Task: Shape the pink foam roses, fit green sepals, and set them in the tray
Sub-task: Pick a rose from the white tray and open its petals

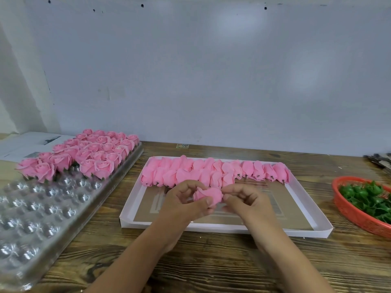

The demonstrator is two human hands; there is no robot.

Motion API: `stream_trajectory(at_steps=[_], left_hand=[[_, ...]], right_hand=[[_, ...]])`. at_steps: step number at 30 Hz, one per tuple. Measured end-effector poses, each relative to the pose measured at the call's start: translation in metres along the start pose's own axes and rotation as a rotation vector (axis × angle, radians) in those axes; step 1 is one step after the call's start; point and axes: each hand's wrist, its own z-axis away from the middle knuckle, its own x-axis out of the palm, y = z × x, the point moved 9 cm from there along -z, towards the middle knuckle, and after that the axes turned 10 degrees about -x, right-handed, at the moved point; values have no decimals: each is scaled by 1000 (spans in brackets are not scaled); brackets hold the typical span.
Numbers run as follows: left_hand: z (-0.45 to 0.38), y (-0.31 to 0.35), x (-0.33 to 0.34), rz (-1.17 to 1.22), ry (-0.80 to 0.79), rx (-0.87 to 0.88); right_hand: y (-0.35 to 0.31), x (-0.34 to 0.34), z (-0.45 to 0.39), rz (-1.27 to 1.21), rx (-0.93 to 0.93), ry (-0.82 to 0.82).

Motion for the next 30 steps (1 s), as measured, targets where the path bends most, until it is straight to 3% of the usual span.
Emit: stream_trajectory(at_steps=[5, 19, 30], left_hand=[[0, 0, 1, 40, -11, -34], [0, 1, 2, 51, 2, -14], [2, 4, 5, -172, 2, 68]], right_hand=[[-5, 0, -2, 212, -111, -42], [-9, 7, 6, 321, -214, -26], [-2, 5, 1, 36, -83, 11]])
